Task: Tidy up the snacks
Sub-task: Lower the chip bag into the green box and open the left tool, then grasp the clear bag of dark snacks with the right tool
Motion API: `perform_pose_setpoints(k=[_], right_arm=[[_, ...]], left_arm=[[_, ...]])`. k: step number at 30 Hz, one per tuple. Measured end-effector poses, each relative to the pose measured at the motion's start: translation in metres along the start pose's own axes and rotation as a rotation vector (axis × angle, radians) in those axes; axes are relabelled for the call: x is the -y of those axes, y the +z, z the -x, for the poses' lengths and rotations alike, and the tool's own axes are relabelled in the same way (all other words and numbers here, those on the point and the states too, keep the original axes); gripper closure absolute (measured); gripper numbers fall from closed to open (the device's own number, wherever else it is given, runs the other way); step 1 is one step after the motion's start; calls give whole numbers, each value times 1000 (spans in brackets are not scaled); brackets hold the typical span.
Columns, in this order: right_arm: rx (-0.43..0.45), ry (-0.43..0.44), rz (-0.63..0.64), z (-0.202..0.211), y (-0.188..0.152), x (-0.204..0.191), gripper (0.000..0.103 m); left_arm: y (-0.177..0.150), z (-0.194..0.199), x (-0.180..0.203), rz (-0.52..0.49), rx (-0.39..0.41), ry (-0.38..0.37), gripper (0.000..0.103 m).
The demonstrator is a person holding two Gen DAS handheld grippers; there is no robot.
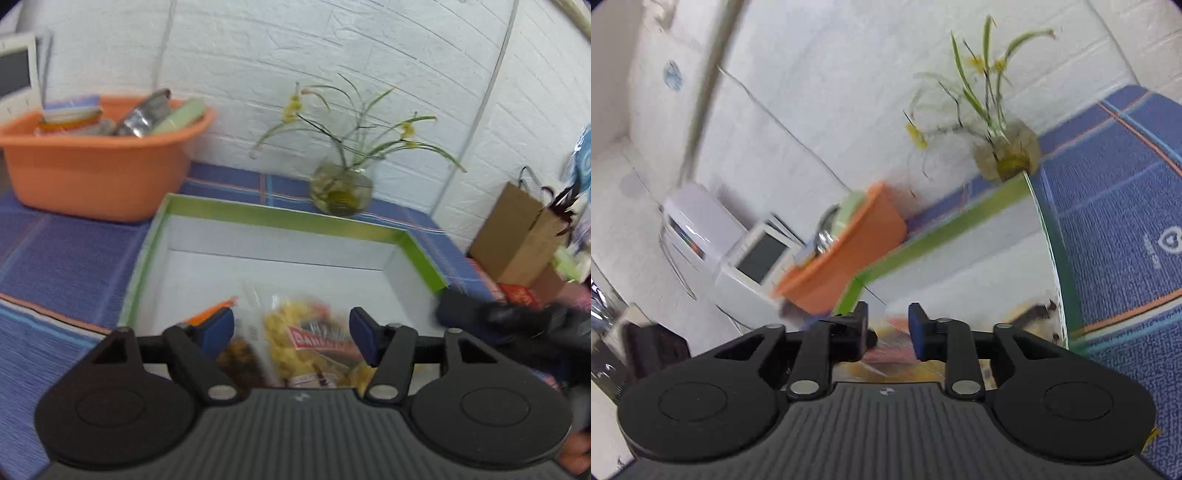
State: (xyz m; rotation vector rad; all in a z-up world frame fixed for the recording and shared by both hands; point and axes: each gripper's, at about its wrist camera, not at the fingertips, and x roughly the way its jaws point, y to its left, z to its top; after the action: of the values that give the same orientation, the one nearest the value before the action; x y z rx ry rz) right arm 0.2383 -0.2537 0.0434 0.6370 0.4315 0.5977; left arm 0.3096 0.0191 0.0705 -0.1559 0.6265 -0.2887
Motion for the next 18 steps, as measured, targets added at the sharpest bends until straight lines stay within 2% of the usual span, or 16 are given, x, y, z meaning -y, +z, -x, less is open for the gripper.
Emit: perform_pose_setpoints(k=[2, 3, 4, 5, 7, 10, 12, 15, 18], right_arm=[[26, 18, 39, 19, 3, -9, 31], [33, 20, 50, 30, 3, -14, 28], [36, 20, 61, 43, 1, -19, 20], [40, 20, 76, 56, -2, -24, 8], [54, 11, 125, 87, -15, -35, 0], [36, -16, 204, 123, -41, -46, 0], [-5, -35, 247, 135, -58, -51, 0], [-77, -95, 305, 138, -80, -58, 0], [-153, -144, 354, 123, -99, -60, 0]], left_arm=[[-3, 15, 0, -53, 42, 73, 33], [-6, 25, 1, -70, 63, 98, 30], [-9, 36, 2, -87, 83, 107, 29], [-13, 52, 4, -108, 98, 111, 29], [-28, 79, 7, -123, 129, 105, 28], [-54, 110, 11, -93, 129, 26, 24], [-72, 123, 14, -60, 95, -38, 23], [-98, 139, 21, -29, 49, -107, 22], [-121, 153, 35, -70, 20, -125, 22]])
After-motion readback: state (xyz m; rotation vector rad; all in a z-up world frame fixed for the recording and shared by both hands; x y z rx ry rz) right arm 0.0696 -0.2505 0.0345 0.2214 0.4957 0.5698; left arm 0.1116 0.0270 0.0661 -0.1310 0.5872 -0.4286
